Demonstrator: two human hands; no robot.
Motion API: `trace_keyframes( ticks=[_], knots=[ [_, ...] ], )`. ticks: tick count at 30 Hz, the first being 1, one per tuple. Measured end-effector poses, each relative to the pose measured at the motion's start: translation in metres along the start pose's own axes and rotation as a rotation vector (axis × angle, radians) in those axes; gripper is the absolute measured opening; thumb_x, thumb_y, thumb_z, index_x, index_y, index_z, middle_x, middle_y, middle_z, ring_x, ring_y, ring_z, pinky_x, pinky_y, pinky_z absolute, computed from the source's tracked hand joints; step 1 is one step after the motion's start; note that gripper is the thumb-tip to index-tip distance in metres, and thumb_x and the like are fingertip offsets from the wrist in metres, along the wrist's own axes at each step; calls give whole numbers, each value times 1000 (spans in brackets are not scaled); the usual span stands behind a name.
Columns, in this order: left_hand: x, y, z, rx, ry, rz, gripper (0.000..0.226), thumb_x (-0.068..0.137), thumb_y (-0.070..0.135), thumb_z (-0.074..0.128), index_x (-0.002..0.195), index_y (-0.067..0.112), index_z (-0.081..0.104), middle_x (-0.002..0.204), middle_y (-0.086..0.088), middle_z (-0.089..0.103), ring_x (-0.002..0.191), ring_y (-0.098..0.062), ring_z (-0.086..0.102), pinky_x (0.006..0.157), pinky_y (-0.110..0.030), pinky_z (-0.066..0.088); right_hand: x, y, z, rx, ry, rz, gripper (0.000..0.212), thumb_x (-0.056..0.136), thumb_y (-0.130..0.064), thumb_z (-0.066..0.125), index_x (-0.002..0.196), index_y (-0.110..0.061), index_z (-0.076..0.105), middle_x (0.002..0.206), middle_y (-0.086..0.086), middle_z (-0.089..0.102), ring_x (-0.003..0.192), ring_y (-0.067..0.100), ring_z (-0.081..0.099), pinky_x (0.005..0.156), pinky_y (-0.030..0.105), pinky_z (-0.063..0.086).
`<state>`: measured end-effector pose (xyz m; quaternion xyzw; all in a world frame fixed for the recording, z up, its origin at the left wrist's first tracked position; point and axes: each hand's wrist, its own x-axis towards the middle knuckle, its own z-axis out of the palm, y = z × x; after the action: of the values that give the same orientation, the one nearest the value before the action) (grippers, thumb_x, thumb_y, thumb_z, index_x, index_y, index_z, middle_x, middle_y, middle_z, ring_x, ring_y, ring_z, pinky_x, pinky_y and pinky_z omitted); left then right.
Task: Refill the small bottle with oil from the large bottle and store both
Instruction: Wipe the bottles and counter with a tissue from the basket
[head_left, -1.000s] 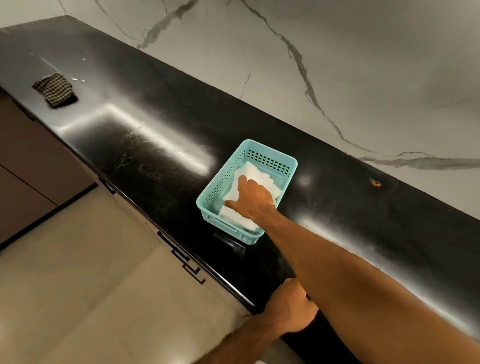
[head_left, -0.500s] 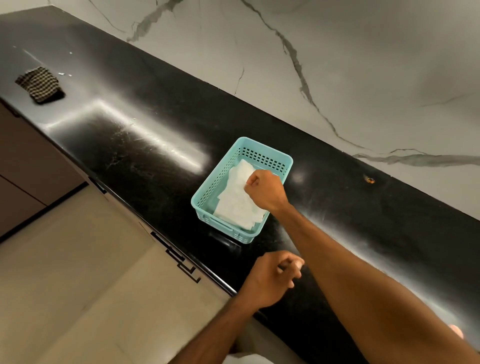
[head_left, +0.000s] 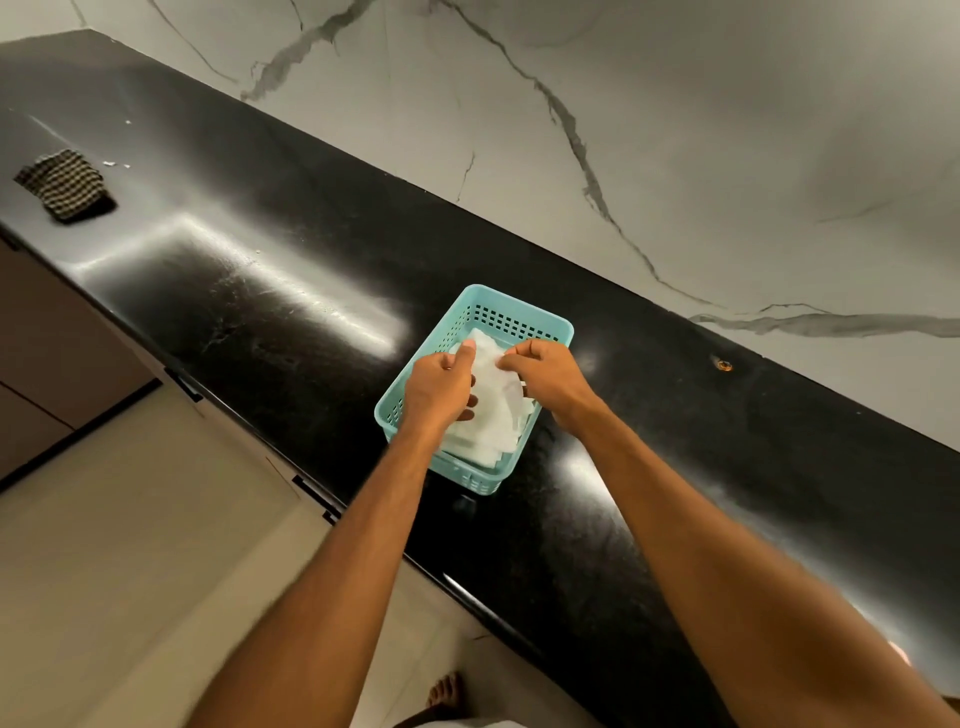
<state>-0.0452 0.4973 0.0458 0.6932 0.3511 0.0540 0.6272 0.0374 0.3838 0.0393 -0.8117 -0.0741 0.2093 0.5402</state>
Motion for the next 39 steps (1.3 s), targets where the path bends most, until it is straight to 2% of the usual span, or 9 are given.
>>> trace_keyframes(
  ticks=[4, 9, 15, 19, 23, 28, 31, 34, 39],
  knots=[
    [24, 0, 14, -11, -46, -109, 47, 88, 60, 50, 100, 15, 61, 87, -4, 68, 75, -19, 68, 54, -28, 56, -12, -1, 2, -140, -22, -94, 9, 83, -18, 70, 76, -18, 64, 90, -10, 66, 89, 10, 62, 76, 27, 54],
    [36, -9, 18, -143, -22, -187, 18, 81, 32, 69, 86, 17, 62, 74, 1, 63, 63, -14, 58, 53, -23, 46, -25, -1, -3, -317, -124, -143, 17, 85, -34, 70, 85, -17, 68, 98, -5, 70, 91, 12, 66, 78, 28, 53],
    [37, -20, 6, -301, -55, -191, 28, 83, 23, 69, 109, 12, 66, 100, -7, 71, 91, -25, 65, 84, -39, 53, -31, 1, -18, 83, 99, 2, 37, 95, -29, 58, 103, 8, 63, 100, 11, 68, 86, 27, 63, 86, 38, 56],
    [21, -7, -1, -163, -51, -19, 13, 86, 26, 66, 95, 16, 67, 97, -4, 71, 97, -26, 65, 89, -43, 54, -40, -4, -13, 276, 75, 94, 17, 97, -26, 55, 96, -11, 63, 104, 7, 65, 91, 16, 63, 84, 31, 55],
    [-5, 21, 1, 278, -15, 329, 19, 88, 29, 62, 82, 11, 63, 90, -3, 67, 79, -21, 60, 71, -35, 49, -56, -12, -5, 455, 52, 102, 13, 98, -24, 53, 100, -19, 64, 117, 6, 65, 106, 19, 62, 89, 30, 51],
    [-45, 54, 22, 729, 22, 607, 18, 91, 34, 59, 95, 17, 60, 100, -4, 68, 88, -27, 62, 76, -38, 52, -77, -20, -10, 870, -26, 173, 53, 99, -49, 42, 129, -9, 58, 127, 11, 64, 116, 25, 60, 104, 41, 45],
    [-77, 61, 51, 939, 49, 705, 13, 93, 31, 52, 97, 21, 58, 92, -7, 68, 77, -27, 63, 63, -36, 47, -90, -15, -22, 1146, -156, 150, 81, 90, -72, 32, 133, -8, 57, 136, 18, 57, 126, 34, 54, 112, 50, 35],
    [-111, 60, 75, 1065, 13, 796, 18, 96, 34, 46, 100, 22, 59, 93, -5, 67, 81, -25, 64, 61, -34, 36, -106, -1, -38, 1343, -157, 68, 88, 85, -79, 32, 126, -7, 63, 137, 22, 55, 129, 37, 50, 113, 52, 33],
    [-171, 45, 84, 999, -143, 931, 26, 95, 41, 48, 107, 23, 61, 101, -2, 67, 92, -23, 63, 73, -39, 50, -140, 30, -65, 1400, -34, -1, 90, 87, -76, 29, 141, -6, 47, 144, 26, 45, 131, 41, 44, 115, 54, 28]
  ],
)
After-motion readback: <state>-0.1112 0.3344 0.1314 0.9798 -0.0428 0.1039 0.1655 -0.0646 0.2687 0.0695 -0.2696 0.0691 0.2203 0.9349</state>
